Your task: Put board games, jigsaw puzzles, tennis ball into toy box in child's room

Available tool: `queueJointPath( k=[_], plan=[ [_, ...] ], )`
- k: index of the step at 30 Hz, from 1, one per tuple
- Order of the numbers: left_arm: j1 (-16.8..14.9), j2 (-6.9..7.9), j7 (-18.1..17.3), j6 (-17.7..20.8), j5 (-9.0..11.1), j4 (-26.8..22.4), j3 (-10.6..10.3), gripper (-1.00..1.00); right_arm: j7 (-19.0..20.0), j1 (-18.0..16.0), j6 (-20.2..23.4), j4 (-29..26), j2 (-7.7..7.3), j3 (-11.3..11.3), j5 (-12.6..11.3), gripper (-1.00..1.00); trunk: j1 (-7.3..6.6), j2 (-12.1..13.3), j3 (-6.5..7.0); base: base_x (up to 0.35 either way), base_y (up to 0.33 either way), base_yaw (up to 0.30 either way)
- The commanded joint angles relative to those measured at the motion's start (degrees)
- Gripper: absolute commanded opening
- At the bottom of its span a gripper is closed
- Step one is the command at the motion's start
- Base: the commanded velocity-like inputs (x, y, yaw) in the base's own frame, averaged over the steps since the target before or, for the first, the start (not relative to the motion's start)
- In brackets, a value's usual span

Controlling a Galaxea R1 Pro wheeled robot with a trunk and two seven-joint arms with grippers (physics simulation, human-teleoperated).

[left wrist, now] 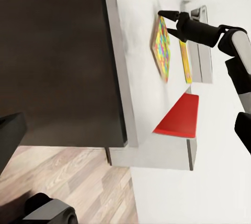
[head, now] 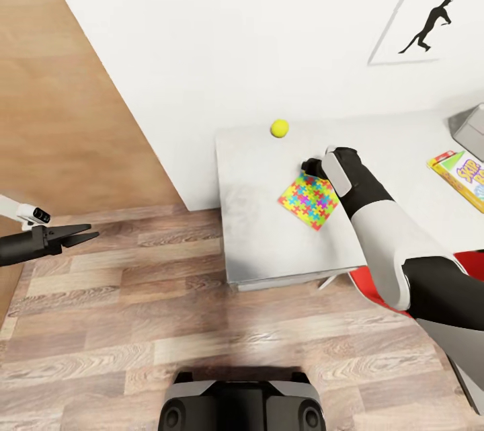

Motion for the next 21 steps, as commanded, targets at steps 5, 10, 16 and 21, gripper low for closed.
queueJointPath(
  k=[5, 10, 16, 21],
  plan=[
    [-0.02, 0.02, -0.23, 0.63, -0.04, 0.00, -0.03, 1.00, -0.53, -0.03, 0.12, -0.05, -0.01, 0.31, -0.61, 1.00, 0.02, -0.09, -0.08, -0.129, 0.066, 0.000],
    [-0.02, 0.02, -0.23, 0.58, -0.04, 0.04, -0.03, 1.00, -0.54, -0.04, 0.12, -0.05, -0.02, 0.32, -0.61, 1.00, 0.02, -0.09, -0.08, -0.145, 0.084, 0.000],
    [-0.02, 0.02, -0.23, 0.58, -0.04, 0.04, -0.05, 1.00, -0.53, 0.00, 0.12, -0.05, 0.04, 0.31, -0.61, 1.00, 0.02, -0.09, -0.08, -0.087, 0.033, 0.000],
    [-0.02, 0.02, -0.23, 0.61, -0.10, 0.06, -0.11, 1.00, -0.48, 0.00, 0.12, -0.05, 0.07, 0.32, -0.61, 1.00, 0.02, -0.09, -0.08, -0.157, 0.074, 0.000]
  ],
)
